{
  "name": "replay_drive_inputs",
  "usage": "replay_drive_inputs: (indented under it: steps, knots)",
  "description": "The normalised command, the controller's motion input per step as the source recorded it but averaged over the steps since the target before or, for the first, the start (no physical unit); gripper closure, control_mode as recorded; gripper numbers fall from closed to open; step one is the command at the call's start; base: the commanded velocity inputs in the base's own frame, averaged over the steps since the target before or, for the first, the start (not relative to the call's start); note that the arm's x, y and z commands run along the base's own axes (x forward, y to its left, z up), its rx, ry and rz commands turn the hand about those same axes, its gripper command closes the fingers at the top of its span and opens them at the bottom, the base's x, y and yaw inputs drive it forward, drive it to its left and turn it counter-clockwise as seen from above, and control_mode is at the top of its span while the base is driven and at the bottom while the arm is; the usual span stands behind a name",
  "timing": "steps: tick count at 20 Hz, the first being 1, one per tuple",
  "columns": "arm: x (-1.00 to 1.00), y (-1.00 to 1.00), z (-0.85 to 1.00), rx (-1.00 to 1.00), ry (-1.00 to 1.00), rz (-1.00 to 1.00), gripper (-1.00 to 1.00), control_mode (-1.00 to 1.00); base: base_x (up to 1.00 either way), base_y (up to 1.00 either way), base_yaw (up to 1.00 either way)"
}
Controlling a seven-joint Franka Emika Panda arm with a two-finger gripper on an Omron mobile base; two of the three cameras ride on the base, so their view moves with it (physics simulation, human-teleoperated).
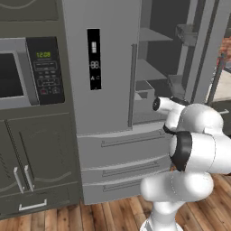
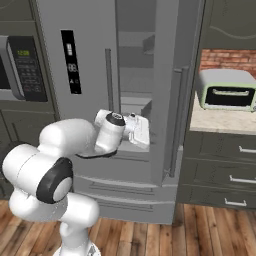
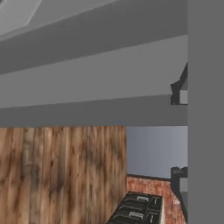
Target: Place one of the steaks on the plate and the other in the bowl. Then place the bowl in the fridge.
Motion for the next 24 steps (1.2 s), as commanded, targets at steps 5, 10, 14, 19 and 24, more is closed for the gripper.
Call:
replay_drive_inputs:
  steps: [5,10,14,19,24]
  knots:
    - [-0.31,-1.00,0.00,0.02,0.00,0.14,-1.00,-1.00,0.00,0.00,0.00]
    - [-0.45,-0.72,0.00,0.04,0.00,0.15,-1.00,-1.00,0.00,0.00,0.00]
    - [-0.62,0.87,-0.02,0.01,0.00,0.19,-1.00,-1.00,0.00,0.00,0.00]
    - [-0.13,1.00,0.03,0.08,0.04,0.17,-1.00,-1.00,0.00,0.00,0.00]
    - [0.20,0.97,0.09,0.43,0.03,-0.06,-1.00,-1.00,0.00,0.00,0.00]
